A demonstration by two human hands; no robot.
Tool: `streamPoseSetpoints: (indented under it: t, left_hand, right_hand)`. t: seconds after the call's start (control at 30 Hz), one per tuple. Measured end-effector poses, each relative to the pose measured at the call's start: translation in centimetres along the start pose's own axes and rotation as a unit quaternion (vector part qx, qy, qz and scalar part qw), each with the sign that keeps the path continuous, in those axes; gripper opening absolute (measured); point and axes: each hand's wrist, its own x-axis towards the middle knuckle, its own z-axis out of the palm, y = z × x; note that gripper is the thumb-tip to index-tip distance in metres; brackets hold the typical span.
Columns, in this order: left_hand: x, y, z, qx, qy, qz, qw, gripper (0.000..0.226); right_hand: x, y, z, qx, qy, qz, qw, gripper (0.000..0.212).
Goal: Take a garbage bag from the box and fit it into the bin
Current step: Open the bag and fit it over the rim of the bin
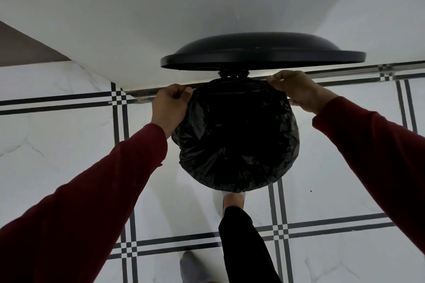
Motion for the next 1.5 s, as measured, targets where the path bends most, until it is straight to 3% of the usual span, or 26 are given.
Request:
streamPoseSetpoints:
  t: [0.13, 0.23, 0.4, 0.57, 0.67, 0.8, 0.9, 1.07, 1.13, 1.2, 1.27, 1.37, 1.5]
  left_hand:
    - [-0.7, -0.2, 0.1, 0.021, 0.004, -0.005, 1.000, 0.021]
    - [-1.1, -0.6, 0.1, -0.009, -0.011, -0.038, 0.999, 0.018]
    - [-1.1, -1.9, -0.6, -0.019, -0.030, -0.034, 0.999, 0.023]
    - [-1.2, -2.2, -0.9, -0.030, -0.045, -0.061, 0.997, 0.030]
    - [-0.7, -1.3, -0.9, 0.025, -0.016, -0.004, 1.000, 0.016]
    - [0.1, 0.8, -1.2, 0.062, -0.019, 0.142, 0.988, 0.049]
    - [0.2, 2.4, -0.2, 0.071, -0.057, 0.139, 0.986, 0.035]
    - [1.4, 3.3, 1.4, 0.082, -0.084, 0.132, 0.984, 0.023]
    - [1.7, 3.7, 1.8, 0.056, -0.066, 0.113, 0.990, 0.018]
    - [2.3, 4.0, 2.3, 0.026, -0.056, 0.059, 0.996, 0.019]
    - [3.1, 3.9, 2.7, -0.019, -0.071, -0.007, 0.997, 0.020]
    - [3.9, 3.9, 2.6, -0.096, -0.115, -0.095, 0.984, 0.029]
    - [4.5, 3.6, 2.1, -0.088, -0.160, -0.125, 0.975, 0.044]
  right_hand:
    - [-0.6, 1.0, 0.8, -0.028, 0.035, -0.051, 0.998, 0.058]
    - [-1.7, 1.5, 1.1, 0.006, 0.016, -0.030, 0.999, 0.066]
    - [-2.2, 2.3, 1.1, 0.108, 0.007, -0.004, 0.994, 0.047]
    - [-2.1, 2.0, 0.7, 0.236, -0.055, 0.080, 0.967, 0.035]
    - [-1.8, 1.3, 0.7, 0.164, -0.052, 0.051, 0.984, 0.020]
    - [-0.8, 0.3, 1.0, 0.062, 0.041, -0.029, 0.997, 0.011]
    - [-0.1, -0.1, 1.4, 0.019, 0.071, -0.089, 0.993, 0.010]
    - [-0.2, -0.3, 1.8, -0.009, 0.073, -0.092, 0.993, 0.028]
    - [-0.7, -0.3, 1.9, 0.058, 0.052, -0.082, 0.994, 0.021]
    - [-0.7, 0.0, 1.9, 0.054, 0.047, -0.074, 0.995, 0.020]
    - [-0.4, 0.5, 1.9, 0.011, 0.039, -0.079, 0.996, 0.025]
    - [-0.1, 0.5, 1.9, 0.044, 0.032, -0.061, 0.997, 0.021]
    - [0.3, 0.0, 2.1, 0.083, 0.017, -0.024, 0.996, 0.050]
